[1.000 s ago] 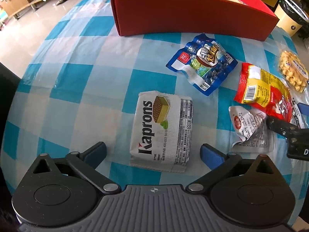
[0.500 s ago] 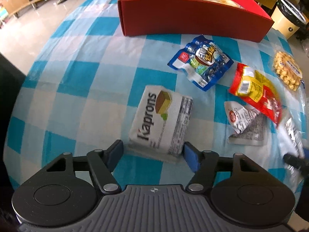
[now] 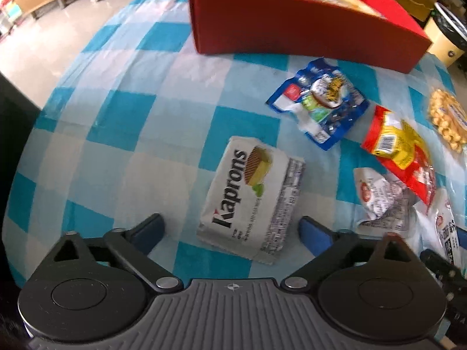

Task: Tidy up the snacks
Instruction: 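Close the left tool on the Kaprons pack while the right tool grasps the white spicy strip bag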

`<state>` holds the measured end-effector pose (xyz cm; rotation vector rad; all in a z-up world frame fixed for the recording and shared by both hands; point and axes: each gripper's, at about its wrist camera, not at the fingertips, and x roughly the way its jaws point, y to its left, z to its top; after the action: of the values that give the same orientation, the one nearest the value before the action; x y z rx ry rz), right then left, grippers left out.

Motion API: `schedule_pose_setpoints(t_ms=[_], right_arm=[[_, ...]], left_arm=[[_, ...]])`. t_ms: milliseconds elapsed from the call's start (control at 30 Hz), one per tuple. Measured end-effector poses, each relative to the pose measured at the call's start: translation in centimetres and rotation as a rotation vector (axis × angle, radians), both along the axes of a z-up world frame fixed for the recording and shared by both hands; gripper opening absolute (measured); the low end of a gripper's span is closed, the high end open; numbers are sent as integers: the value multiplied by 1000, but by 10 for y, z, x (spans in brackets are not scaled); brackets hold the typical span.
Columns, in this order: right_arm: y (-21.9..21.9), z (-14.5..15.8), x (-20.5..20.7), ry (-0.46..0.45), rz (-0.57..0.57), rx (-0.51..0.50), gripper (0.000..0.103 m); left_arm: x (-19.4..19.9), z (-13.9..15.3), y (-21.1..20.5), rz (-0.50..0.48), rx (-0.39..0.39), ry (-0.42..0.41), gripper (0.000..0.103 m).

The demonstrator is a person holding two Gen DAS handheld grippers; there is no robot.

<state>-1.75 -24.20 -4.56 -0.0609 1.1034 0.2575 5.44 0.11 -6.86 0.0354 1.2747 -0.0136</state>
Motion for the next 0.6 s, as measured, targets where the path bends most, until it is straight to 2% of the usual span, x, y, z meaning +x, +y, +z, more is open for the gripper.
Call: schedule_pose_setpoints(t_ms=[33, 67, 200, 300, 433, 600], right_arm=[[-3, 1, 0, 7, -10, 25, 48], [-7, 2, -1, 11, -22, 46, 47], [-14, 8, -7, 15, -57, 102, 43], [-20, 15, -8, -5, -93, 141, 43], [-27, 22, -10, -13, -127, 195, 42], [-23, 29, -24, -6, -113, 293, 42]], left_arm=[[-1, 4, -2, -9, 4, -10, 75], [-2, 7, -4, -22, 5, -17, 70], [-2, 9, -5, -22, -2, -9, 69], [-4, 15, 1, -14, -52, -12, 69], [-8, 23, 1, -12, -76, -27, 68], [-12, 29, -1, -20, -116, -28, 68]])
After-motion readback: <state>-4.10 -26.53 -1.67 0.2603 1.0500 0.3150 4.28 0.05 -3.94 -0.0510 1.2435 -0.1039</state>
